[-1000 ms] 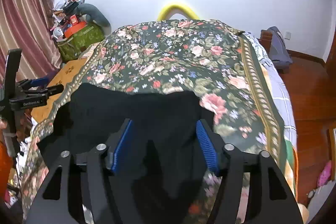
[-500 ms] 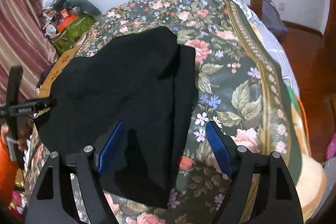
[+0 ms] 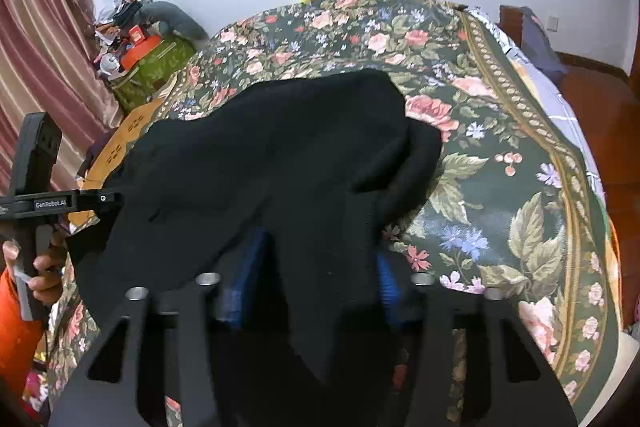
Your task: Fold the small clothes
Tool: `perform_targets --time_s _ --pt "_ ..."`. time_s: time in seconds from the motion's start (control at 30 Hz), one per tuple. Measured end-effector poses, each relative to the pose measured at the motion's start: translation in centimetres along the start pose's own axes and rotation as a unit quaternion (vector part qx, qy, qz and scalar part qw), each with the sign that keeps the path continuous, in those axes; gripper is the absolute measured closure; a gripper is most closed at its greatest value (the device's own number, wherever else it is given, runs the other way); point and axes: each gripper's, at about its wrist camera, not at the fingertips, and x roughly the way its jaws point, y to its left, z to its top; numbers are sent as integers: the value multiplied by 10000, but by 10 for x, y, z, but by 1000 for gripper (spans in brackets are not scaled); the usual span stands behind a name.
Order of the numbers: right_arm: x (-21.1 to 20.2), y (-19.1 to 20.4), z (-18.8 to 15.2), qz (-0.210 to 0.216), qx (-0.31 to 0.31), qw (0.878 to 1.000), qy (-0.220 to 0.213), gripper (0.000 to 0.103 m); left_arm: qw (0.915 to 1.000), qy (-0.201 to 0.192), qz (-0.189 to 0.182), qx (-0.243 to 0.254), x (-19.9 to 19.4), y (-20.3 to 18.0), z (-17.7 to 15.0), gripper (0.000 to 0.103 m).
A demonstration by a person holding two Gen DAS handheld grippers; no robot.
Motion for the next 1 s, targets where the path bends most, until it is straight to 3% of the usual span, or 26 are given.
perform_targets --time_s 0.2,0.67,0.83,1.0 --pt "-24 3 1 243 18 9996 -162 90 9996 -220 131 102 -22 -10 -11 89" --pt "-112 87 -13 778 -629 9933 -585 92 9922 -1006 356 648 -153 -43 -80 89" --pt "-118 107 -26 925 -801 9916 -410 92 9923 -987 465 581 -174 -32 -108 89" --pt "-87 109 -43 987 -669 9929 48 92 9954 -660 584 367 -157 -5 -131 89"
